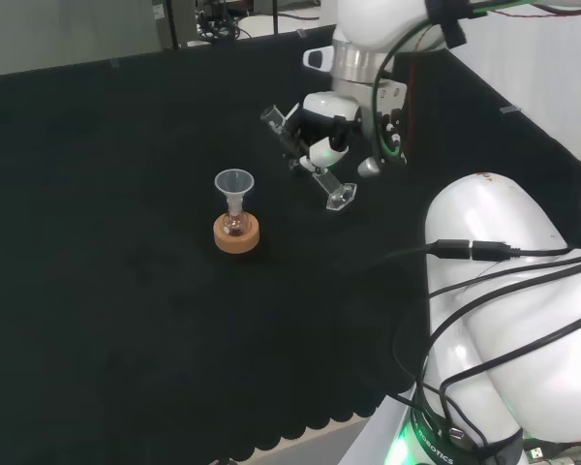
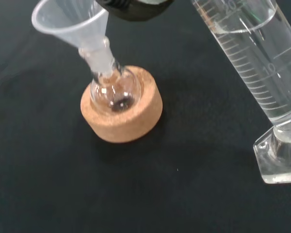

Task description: Pour the water from the graduated cylinder into the round-bottom flask.

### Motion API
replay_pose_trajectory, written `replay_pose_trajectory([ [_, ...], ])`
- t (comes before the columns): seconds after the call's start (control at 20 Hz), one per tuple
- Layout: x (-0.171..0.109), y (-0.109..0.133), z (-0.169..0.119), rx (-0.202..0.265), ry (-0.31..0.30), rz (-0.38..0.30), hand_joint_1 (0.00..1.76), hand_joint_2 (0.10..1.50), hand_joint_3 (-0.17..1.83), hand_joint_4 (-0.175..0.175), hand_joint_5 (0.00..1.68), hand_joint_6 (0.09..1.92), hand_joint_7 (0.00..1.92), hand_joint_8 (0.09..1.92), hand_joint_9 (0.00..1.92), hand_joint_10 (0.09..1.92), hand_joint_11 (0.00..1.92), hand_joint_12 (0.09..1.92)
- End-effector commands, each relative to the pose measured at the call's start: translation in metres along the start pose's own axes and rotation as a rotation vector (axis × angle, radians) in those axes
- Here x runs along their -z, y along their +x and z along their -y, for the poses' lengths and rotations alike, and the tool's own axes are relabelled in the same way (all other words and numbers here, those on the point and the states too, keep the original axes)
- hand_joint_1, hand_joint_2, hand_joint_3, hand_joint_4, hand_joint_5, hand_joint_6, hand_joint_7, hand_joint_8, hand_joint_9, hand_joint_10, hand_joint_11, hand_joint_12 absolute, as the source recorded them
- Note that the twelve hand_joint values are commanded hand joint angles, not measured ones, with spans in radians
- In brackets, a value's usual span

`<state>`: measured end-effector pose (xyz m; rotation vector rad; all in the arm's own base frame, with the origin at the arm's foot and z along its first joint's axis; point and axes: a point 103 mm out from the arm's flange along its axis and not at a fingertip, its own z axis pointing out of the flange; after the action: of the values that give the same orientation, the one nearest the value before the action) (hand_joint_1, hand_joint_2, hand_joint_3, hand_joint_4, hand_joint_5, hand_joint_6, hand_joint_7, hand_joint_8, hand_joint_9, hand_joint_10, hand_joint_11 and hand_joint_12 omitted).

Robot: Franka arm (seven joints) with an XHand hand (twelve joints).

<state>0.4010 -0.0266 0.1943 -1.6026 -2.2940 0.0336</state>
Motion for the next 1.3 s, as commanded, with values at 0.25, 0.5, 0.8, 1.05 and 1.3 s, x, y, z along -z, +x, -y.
replay_pose_trajectory([
  [0.25, -0.001, -0.001, -0.01, -0.012, 0.176, 0.203, 1.12, 1.07, -0.01, 0.029, 1.1, 0.82, 1.43, 0.2, 1.59, 0.09, 1.4, 0.72],
  [0.5, 0.003, -0.004, -0.007, -0.021, 0.238, 0.261, 1.11, 1.07, -0.01, 0.039, 1.1, 0.82, 1.44, 0.2, 1.6, 0.09, 1.41, 0.7],
  [0.8, 0.002, 0.003, -0.008, -0.029, 0.333, 0.409, 1.11, 1.07, -0.01, 0.044, 1.11, 0.82, 1.44, 0.19, 1.6, 0.09, 1.41, 0.69],
  [1.05, -0.001, 0.015, -0.014, -0.02, 0.379, 0.452, 1.11, 1.07, -0.01, 0.045, 1.11, 0.82, 1.45, 0.19, 1.6, 0.09, 1.41, 0.69],
  [1.3, 0.0, 0.015, -0.013, -0.018, 0.391, 0.452, 1.11, 1.07, -0.01, 0.047, 1.11, 0.82, 1.45, 0.19, 1.6, 0.09, 1.42, 0.69],
])
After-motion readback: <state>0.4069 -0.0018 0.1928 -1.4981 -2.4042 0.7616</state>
